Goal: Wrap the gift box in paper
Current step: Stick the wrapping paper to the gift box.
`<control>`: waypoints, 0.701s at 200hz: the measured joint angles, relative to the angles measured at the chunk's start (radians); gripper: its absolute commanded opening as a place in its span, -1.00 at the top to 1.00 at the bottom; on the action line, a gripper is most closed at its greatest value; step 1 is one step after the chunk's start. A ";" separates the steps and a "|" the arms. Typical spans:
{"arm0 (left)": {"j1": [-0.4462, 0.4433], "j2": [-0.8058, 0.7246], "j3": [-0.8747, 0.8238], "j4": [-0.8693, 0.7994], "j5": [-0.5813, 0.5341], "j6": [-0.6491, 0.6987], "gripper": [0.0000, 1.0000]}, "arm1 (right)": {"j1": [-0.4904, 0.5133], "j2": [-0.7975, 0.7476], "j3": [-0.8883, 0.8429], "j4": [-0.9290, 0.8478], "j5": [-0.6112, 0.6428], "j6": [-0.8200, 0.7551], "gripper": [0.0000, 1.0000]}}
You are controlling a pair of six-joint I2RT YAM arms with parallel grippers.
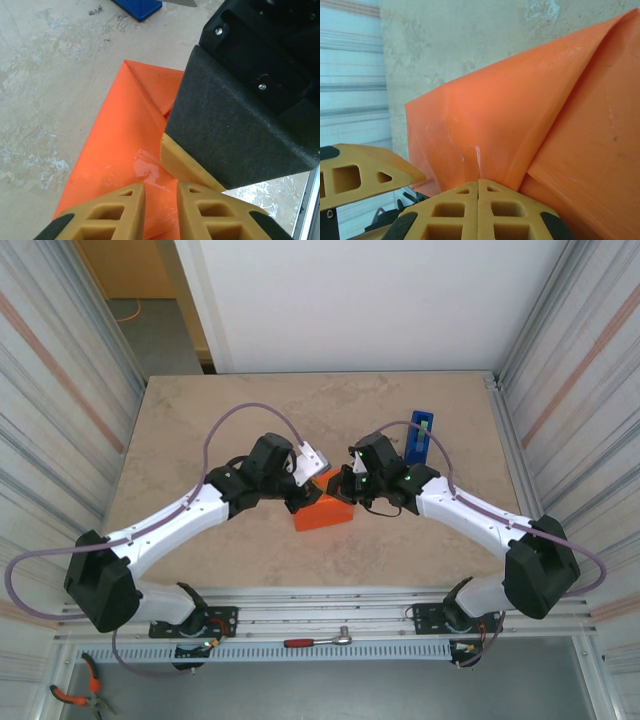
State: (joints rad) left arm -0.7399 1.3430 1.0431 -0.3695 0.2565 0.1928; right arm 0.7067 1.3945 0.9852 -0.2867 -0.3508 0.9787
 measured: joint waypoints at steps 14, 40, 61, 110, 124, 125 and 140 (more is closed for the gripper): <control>0.000 0.001 0.000 0.000 0.007 0.002 0.54 | 0.000 0.000 0.000 0.000 0.000 0.000 1.00; 0.000 0.005 0.000 0.000 0.013 0.002 0.57 | 0.000 0.000 0.000 0.000 0.000 0.000 1.00; 0.000 0.015 0.000 0.000 0.013 0.003 0.59 | 0.000 0.000 0.000 0.000 0.000 0.000 1.00; 0.001 0.039 0.000 -0.013 0.013 0.005 0.66 | 0.000 0.000 0.000 0.001 0.001 0.000 1.00; 0.001 0.043 0.000 -0.014 0.013 0.005 0.68 | 0.000 0.000 0.000 0.001 0.001 0.000 1.00; 0.001 0.043 0.000 -0.014 0.013 0.006 0.69 | 0.000 0.000 0.000 0.001 0.001 0.000 1.00; 0.001 0.044 0.000 -0.014 0.012 0.005 0.71 | 0.000 0.000 0.000 0.000 0.001 0.000 1.00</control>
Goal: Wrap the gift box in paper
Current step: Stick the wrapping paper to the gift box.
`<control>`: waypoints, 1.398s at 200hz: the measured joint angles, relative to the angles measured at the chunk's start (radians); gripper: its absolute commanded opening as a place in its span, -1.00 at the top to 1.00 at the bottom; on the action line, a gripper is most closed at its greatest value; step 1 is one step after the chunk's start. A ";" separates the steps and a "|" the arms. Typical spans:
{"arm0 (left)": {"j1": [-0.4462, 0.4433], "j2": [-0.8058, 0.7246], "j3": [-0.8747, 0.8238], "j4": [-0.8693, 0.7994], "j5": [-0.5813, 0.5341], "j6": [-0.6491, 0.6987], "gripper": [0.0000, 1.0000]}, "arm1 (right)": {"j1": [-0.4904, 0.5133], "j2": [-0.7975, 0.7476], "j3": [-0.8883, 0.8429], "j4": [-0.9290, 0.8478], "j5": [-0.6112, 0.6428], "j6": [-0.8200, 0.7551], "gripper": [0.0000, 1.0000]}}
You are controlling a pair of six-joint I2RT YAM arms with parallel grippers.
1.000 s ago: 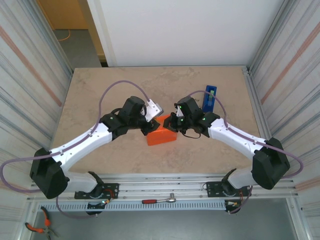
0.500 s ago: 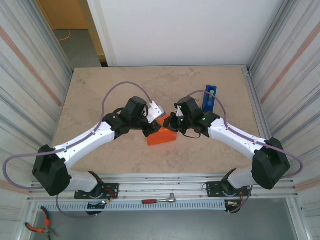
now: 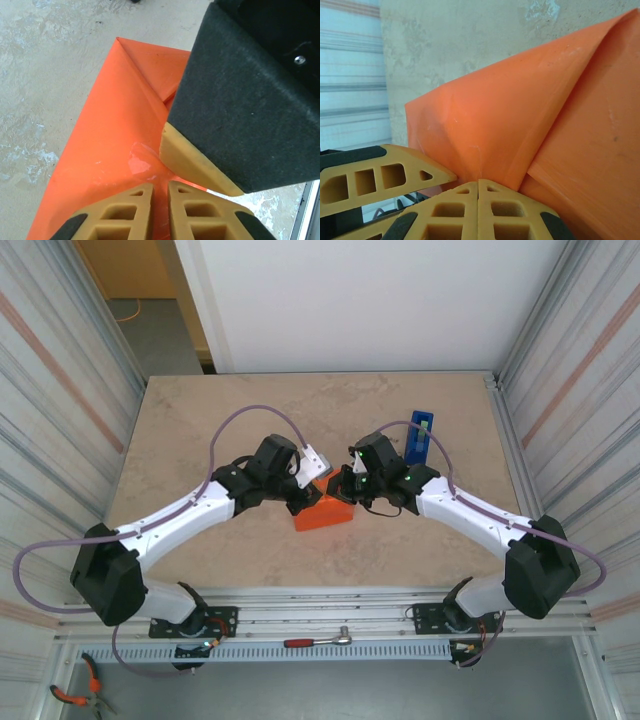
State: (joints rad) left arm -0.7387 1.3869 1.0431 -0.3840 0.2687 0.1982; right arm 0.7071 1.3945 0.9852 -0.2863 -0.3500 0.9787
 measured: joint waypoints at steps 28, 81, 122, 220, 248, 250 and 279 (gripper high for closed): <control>0.004 0.002 0.000 0.000 0.001 0.000 0.75 | 0.000 0.000 0.001 0.000 0.000 0.000 1.00; 0.006 0.003 0.001 0.000 -0.003 0.000 0.81 | 0.000 0.010 0.016 -0.017 -0.002 0.000 1.00; 0.006 0.003 0.001 -0.001 -0.002 0.000 0.86 | 0.000 0.015 0.033 -0.041 -0.002 0.000 0.88; 0.006 0.005 0.002 -0.004 0.005 0.000 1.00 | 0.000 0.020 0.051 -0.068 -0.006 -0.022 0.74; 0.006 0.005 0.002 -0.004 0.009 0.000 1.00 | -0.001 0.020 0.052 -0.069 -0.011 -0.025 0.73; 0.006 0.005 0.002 -0.004 0.009 0.000 1.00 | -0.001 0.020 0.053 -0.070 -0.011 -0.026 0.73; 0.006 0.005 0.002 -0.005 0.012 0.000 1.00 | -0.005 0.020 0.053 -0.074 -0.020 -0.034 0.73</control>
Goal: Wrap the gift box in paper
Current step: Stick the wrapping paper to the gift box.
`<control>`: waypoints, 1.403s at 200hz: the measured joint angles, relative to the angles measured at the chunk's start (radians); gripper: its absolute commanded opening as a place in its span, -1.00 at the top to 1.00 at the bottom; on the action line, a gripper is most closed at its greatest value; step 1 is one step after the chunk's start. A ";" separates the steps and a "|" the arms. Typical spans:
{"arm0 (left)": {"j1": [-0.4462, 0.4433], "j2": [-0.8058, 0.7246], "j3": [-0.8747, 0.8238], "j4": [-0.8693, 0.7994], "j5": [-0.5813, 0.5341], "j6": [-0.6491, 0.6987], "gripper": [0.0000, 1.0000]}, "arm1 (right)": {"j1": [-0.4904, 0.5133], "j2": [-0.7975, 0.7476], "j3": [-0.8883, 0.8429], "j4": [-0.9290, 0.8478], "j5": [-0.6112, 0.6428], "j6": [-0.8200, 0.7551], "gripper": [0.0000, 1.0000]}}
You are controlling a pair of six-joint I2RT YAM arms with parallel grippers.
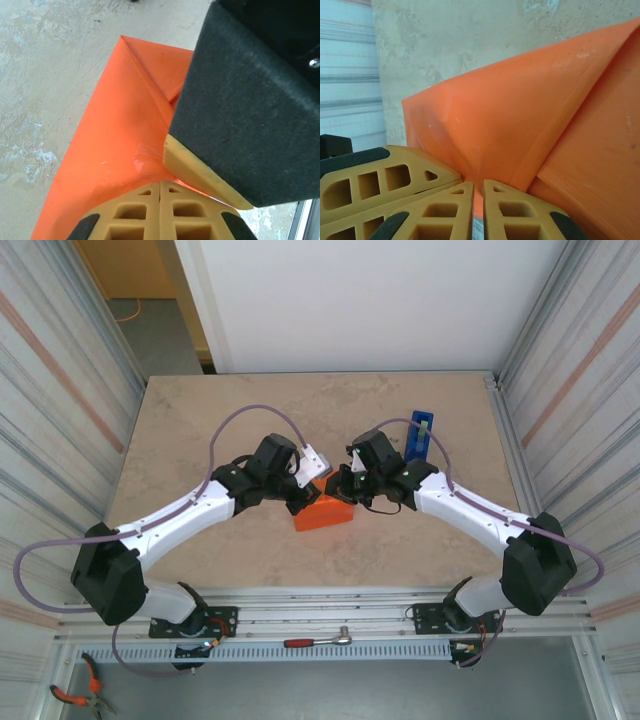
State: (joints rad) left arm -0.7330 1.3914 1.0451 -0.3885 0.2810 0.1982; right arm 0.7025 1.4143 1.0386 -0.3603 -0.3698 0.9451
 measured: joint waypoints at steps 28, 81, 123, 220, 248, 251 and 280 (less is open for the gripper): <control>0.000 0.000 0.000 0.000 0.000 0.000 1.00 | -0.002 0.000 0.003 -0.006 -0.004 -0.013 0.72; 0.000 0.005 0.004 0.000 0.003 0.000 1.00 | -0.004 0.006 0.020 -0.036 0.000 -0.032 0.71; 0.000 0.006 0.006 0.000 0.007 0.000 1.00 | -0.004 0.006 0.026 -0.045 -0.002 -0.041 0.67; 0.001 0.006 0.006 -0.003 0.007 0.000 1.00 | -0.006 0.026 0.050 -0.067 -0.027 -0.075 0.64; 0.001 0.006 0.006 -0.003 0.008 0.000 1.00 | -0.002 0.029 0.058 -0.079 -0.021 -0.087 0.64; 0.001 0.006 0.006 -0.003 0.008 0.000 1.00 | -0.002 0.030 0.060 -0.082 -0.020 -0.087 0.64; 0.001 0.006 0.006 -0.004 0.007 0.000 1.00 | 0.001 0.040 0.080 -0.106 -0.011 -0.093 0.64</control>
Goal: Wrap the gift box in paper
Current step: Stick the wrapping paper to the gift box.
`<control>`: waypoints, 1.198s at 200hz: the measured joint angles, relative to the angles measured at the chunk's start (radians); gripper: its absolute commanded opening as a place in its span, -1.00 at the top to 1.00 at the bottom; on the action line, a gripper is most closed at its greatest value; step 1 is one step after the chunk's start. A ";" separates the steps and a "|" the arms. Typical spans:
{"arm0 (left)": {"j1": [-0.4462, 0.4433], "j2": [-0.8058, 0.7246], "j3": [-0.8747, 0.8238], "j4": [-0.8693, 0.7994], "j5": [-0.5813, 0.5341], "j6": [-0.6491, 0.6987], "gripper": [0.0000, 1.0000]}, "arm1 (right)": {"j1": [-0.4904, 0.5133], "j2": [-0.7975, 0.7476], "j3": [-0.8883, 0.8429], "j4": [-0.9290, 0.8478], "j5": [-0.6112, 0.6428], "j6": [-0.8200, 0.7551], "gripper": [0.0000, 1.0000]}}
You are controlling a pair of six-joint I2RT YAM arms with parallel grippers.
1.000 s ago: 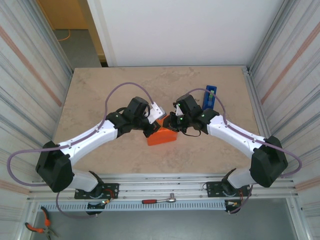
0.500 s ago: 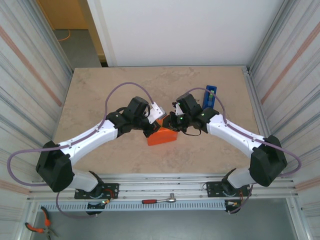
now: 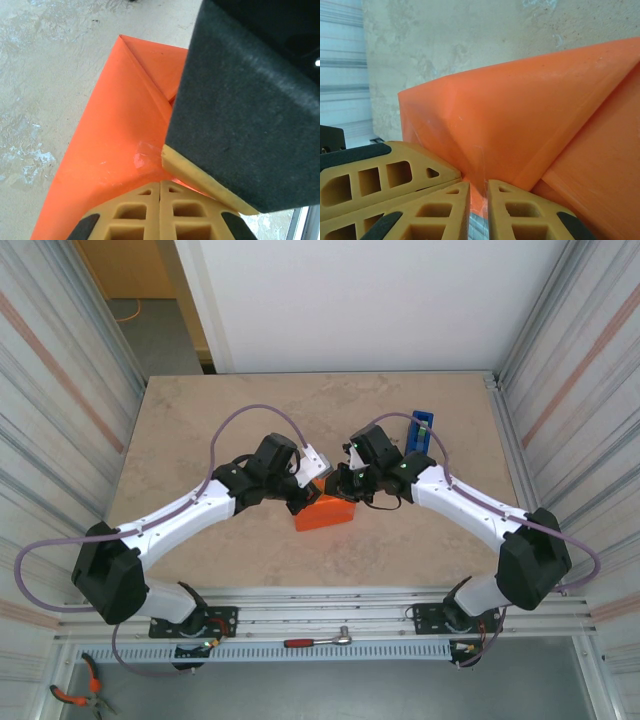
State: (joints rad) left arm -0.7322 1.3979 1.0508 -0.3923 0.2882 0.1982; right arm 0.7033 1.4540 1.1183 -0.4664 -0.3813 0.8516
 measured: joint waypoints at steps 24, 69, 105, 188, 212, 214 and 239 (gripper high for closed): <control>0.000 0.000 0.000 0.000 0.000 0.000 1.00 | 0.007 0.003 0.014 -0.023 0.019 -0.001 0.64; 0.000 0.000 0.000 0.000 0.000 0.000 1.00 | 0.019 0.012 0.040 -0.060 0.050 -0.009 0.64; 0.000 0.000 0.000 0.000 0.000 0.000 1.00 | 0.028 0.016 0.051 -0.077 0.074 -0.023 0.63; 0.000 0.000 0.000 -0.002 0.001 0.000 1.00 | 0.039 0.020 0.069 -0.104 0.101 -0.034 0.57; 0.000 0.000 0.000 -0.002 0.001 0.000 1.00 | 0.039 0.022 0.071 -0.107 0.102 -0.034 0.57; 0.000 0.000 0.000 -0.002 0.002 0.000 1.00 | 0.039 0.022 0.071 -0.107 0.102 -0.034 0.57; 0.000 0.000 0.000 -0.003 0.002 0.000 1.00 | 0.039 0.022 0.071 -0.108 0.102 -0.035 0.55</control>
State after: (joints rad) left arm -0.7322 1.3979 1.0508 -0.3950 0.2901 0.1986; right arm 0.7422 1.4761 1.1896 -0.5743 -0.2794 0.8169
